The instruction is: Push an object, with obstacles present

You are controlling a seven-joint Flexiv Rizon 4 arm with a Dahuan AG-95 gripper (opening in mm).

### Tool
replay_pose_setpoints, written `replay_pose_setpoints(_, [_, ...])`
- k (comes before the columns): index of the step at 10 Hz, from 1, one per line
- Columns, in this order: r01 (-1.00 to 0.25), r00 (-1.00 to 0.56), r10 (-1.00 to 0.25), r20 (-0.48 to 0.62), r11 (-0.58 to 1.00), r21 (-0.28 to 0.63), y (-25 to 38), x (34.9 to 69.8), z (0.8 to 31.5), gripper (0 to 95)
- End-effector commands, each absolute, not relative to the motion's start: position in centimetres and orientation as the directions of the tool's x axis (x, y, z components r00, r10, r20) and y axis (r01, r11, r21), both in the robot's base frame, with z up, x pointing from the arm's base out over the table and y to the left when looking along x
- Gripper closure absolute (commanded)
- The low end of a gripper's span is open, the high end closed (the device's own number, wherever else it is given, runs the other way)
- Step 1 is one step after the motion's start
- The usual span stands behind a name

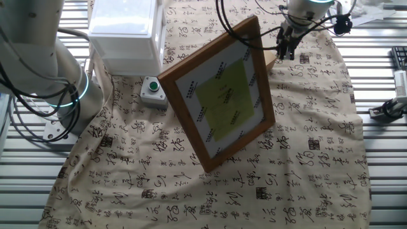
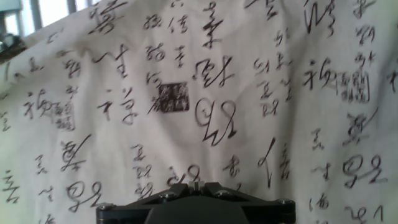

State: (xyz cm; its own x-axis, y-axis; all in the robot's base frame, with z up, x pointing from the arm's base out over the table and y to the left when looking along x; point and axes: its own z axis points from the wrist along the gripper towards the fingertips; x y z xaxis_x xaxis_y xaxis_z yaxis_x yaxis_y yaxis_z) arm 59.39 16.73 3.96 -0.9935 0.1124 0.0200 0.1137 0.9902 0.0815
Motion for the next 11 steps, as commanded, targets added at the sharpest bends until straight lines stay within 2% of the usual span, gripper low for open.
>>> replay_pose_setpoints(1, [0.078, -0.997, 0.078, 0.013, 0.994, 0.070, 16.4, 59.7, 4.0, 95.0])
replay_pose_setpoints(6, [0.014, -1.000, 0.013, 0.010, 0.998, 0.054, 10.0, 61.6, 5.9, 95.0])
replay_pose_setpoints(11, [-0.022, -0.999, -0.022, 0.027, 1.000, 0.013, 6.2, 59.9, 7.5, 95.0])
